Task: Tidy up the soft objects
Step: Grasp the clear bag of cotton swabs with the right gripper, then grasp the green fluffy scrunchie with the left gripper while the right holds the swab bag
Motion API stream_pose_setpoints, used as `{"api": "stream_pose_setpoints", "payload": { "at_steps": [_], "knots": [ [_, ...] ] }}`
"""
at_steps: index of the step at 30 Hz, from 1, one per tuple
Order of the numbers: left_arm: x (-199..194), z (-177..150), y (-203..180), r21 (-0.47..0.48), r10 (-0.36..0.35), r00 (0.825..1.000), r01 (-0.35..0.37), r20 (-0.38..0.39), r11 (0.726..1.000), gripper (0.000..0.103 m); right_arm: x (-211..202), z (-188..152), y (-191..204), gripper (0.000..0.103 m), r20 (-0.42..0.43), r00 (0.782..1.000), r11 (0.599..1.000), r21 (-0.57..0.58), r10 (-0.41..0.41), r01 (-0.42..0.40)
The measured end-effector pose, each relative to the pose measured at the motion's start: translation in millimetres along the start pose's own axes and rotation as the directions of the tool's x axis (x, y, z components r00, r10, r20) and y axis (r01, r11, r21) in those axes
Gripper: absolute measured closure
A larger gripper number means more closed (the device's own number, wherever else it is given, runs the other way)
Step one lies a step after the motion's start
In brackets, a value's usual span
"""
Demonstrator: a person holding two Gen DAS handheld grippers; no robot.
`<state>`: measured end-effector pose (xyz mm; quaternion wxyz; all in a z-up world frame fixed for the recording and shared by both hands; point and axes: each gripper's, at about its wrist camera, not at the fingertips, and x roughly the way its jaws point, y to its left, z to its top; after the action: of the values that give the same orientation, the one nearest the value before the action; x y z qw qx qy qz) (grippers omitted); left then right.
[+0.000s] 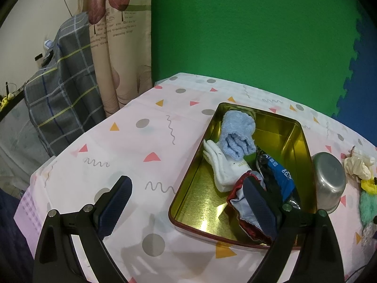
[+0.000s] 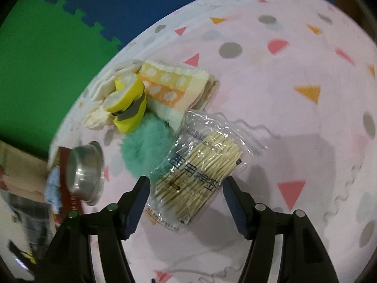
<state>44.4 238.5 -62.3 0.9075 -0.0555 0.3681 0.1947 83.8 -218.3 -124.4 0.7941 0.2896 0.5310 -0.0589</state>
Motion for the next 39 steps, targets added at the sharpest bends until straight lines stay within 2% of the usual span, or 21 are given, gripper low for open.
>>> {"api": "stream_pose_setpoints", "payload": {
  "at_steps": [3,6,9,12,15,18,21,26,31,33,34,36,39],
  "knots": [
    [0.3,0.3,0.4,-0.001,-0.001,1.000,0.001,-0.004,1.000,0.009,3.7,1.4,21.1,0.037,0.044,0.992,0.984,-0.129,-0.116,0.121],
    [0.6,0.7,0.4,-0.003,-0.001,1.000,0.001,-0.005,1.000,0.009,6.0,-2.2,32.3,0.037,0.093,0.977,0.952,-0.223,-0.192,0.208],
    [1.3,0.1,1.6,-0.006,-0.001,1.000,0.001,-0.007,1.000,0.009,4.3,-6.4,34.2,0.037,0.127,0.965,0.927,-0.274,-0.230,0.257],
    [0.9,0.1,0.7,0.001,-0.001,1.000,0.001,-0.003,1.000,0.009,0.8,-9.8,30.3,0.037,0.177,0.940,0.883,-0.329,-0.291,0.335],
    [0.2,-1.3,-3.2,0.018,0.000,1.000,-0.001,0.003,1.000,0.009,-6.8,-7.0,12.8,0.037,0.198,0.934,0.864,-0.360,-0.298,0.353],
    [-2.5,-2.4,-8.6,0.034,-0.009,1.000,0.009,0.007,0.999,0.009,-11.4,-5.6,-1.0,0.037,0.246,0.913,0.828,-0.393,-0.325,0.401],
    [-8.7,-3.3,-16.5,0.049,-0.026,0.999,0.025,0.019,0.999,0.009,-7.9,-0.7,-8.6,0.037,0.273,0.909,0.816,-0.412,-0.315,0.406],
    [-26.3,-8.5,-41.6,0.081,-0.105,0.994,0.102,0.024,0.991,0.009,-0.5,15.0,-24.4,0.037,0.270,0.933,0.872,-0.364,-0.239,0.328],
    [-43.9,-17.0,-83.4,0.174,-0.191,0.982,0.187,0.003,0.967,0.009,0.6,15.9,-26.9,0.037,0.284,0.937,0.869,-0.390,-0.201,0.305],
    [-49.7,-19.4,-101.3,0.204,-0.235,0.972,0.234,-0.018,0.951,0.009,0.2,15.5,-28.7,0.038,0.296,0.936,0.866,-0.399,-0.190,0.302],
    [-53.0,-21.0,-114.4,0.222,-0.274,0.961,0.276,-0.040,0.935,0.009,-0.1,15.5,-29.8,0.040,0.306,0.934,0.864,-0.403,-0.184,0.302],
    [-56.0,-22.8,-131.2,0.233,-0.323,0.943,0.332,-0.077,0.914,0.009,-1.2,17.5,-33.0,0.053,0.320,0.931,0.864,-0.404,-0.175,0.301],
    [-59.3,-26.0,-161.3,0.258,-0.389,0.912,0.409,-0.127,0.875,0.009,-2.9,25.0,-40.4,0.059,0.327,0.931,0.866,-0.405,-0.161,0.292]
  ]
}}
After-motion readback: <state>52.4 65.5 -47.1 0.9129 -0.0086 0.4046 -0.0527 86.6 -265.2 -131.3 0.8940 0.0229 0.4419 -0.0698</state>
